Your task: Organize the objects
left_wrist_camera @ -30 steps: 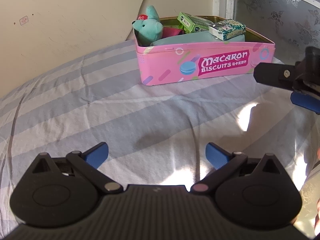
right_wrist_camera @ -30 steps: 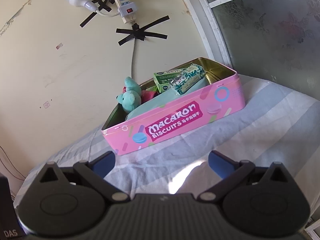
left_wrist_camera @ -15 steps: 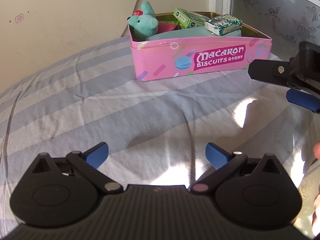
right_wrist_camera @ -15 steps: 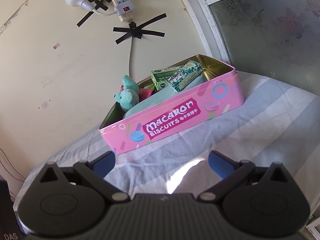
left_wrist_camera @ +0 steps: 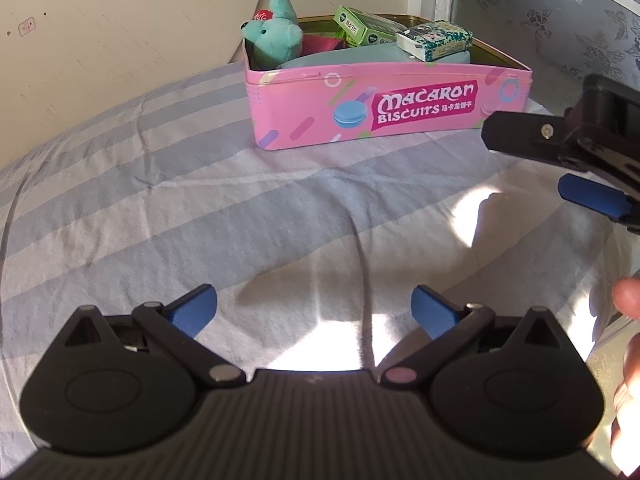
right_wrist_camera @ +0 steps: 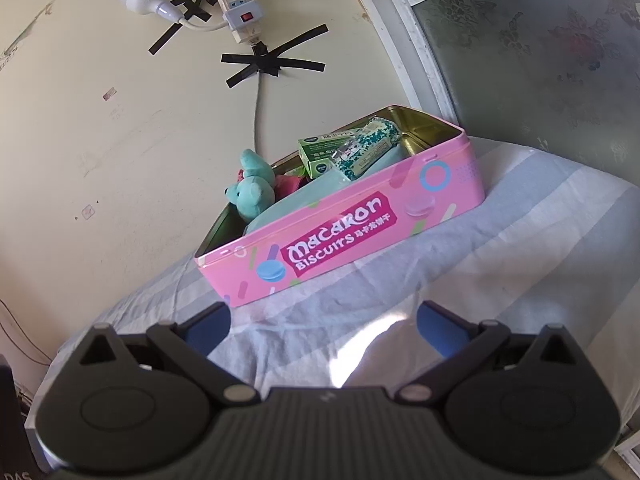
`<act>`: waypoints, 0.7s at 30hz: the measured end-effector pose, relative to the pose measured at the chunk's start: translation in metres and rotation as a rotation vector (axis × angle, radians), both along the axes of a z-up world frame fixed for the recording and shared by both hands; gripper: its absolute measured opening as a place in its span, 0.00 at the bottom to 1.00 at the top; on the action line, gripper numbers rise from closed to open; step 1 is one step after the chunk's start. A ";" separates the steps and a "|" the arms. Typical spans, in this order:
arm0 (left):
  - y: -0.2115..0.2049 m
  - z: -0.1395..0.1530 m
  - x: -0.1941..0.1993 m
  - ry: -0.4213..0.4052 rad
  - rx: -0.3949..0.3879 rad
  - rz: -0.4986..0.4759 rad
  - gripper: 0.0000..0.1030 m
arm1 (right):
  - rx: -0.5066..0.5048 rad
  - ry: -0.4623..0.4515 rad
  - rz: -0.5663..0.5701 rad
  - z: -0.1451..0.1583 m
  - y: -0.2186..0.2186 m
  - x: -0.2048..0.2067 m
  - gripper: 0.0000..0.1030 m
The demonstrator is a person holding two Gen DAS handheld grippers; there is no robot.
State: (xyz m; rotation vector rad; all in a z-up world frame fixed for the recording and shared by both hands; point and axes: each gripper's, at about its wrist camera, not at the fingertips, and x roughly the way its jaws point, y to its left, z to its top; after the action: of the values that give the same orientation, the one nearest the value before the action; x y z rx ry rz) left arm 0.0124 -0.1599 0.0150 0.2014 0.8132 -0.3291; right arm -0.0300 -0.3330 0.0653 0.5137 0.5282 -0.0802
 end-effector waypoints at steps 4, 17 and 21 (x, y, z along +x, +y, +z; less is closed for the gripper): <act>0.000 0.000 -0.001 0.011 -0.007 -0.004 1.00 | 0.000 0.000 -0.001 0.000 0.001 0.000 1.00; 0.001 -0.001 0.002 0.050 -0.033 -0.007 1.00 | 0.002 0.002 -0.004 -0.001 0.001 0.000 1.00; 0.001 -0.002 0.002 0.058 -0.038 -0.004 1.00 | 0.002 0.002 -0.003 -0.001 0.000 0.001 1.00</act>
State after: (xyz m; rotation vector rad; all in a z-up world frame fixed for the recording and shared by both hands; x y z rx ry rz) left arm 0.0149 -0.1592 0.0132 0.1585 0.8632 -0.3552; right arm -0.0293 -0.3326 0.0642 0.5165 0.5298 -0.0830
